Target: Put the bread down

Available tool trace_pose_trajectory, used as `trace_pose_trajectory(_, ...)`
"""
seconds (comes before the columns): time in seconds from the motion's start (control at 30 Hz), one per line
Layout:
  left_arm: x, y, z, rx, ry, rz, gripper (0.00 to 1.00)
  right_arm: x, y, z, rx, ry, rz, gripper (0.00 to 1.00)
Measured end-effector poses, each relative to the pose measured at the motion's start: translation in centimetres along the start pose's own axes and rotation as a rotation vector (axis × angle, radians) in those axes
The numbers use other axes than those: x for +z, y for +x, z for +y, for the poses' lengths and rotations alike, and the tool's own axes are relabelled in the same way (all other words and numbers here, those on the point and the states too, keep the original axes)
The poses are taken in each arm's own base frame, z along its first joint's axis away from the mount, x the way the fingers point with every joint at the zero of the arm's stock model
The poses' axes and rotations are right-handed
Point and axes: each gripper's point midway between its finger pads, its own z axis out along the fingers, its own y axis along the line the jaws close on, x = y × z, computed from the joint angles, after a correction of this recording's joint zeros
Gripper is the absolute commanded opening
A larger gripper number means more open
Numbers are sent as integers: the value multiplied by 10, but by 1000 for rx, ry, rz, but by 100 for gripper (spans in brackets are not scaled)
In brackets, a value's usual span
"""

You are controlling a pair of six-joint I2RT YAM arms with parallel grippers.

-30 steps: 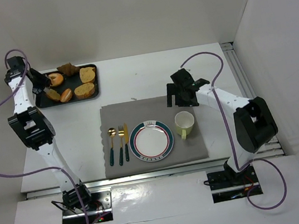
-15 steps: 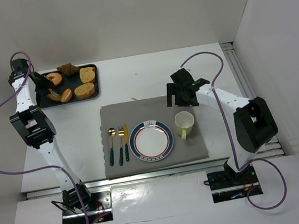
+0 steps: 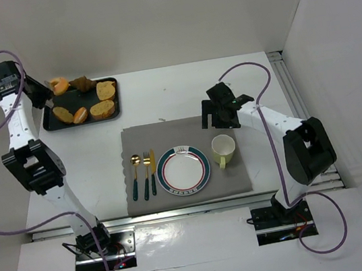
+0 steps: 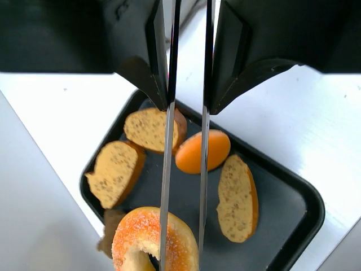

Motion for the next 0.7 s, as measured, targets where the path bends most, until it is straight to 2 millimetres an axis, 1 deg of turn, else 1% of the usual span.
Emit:
trace_pose_trajectory(0.07,-17,-1,-4,13,17,-16,0,0,0,0,0,-1,0,100)
trace_pose_trajectory(0.17,-39,9,-5,42,44,-8,0,-3,-2,1,2,-7,-7,100)
trace_pose_trajectory(0.23,-51,24,-6,78,56,10,0,-8,-5,1,5,-13,-21,100)
trace_pose_trajectory(0.3,-62,46,-11,131,69,37,0,-15,-10,1,9,-18,-43,100)
trace_pose_trajectory(0.37,-76,78,-27,209,108,75,0,-23,-16,1,13,-24,-70,100)
trace_pose_trajectory(0.43,-95,120,-55,312,187,125,0,-32,-23,0,19,-24,-99,100)
trace_pose_trajectory(0.5,-120,171,-84,426,296,188,0,-40,-28,-3,25,-18,-128,100)
trace_pose_trajectory(0.53,-135,200,-97,483,356,228,0,-45,-32,-4,26,-15,-146,100)
trace_pose_trajectory(0.6,-162,250,-109,581,449,302,0,-55,-38,-8,30,-8,-178,100)
trace_pose_trajectory(0.63,-175,275,-111,629,490,339,0,-61,-42,-9,34,-8,-198,100)
trace_pose_trajectory(0.7,-195,314,-105,708,539,401,0,-77,-51,-13,45,-8,-249,100)
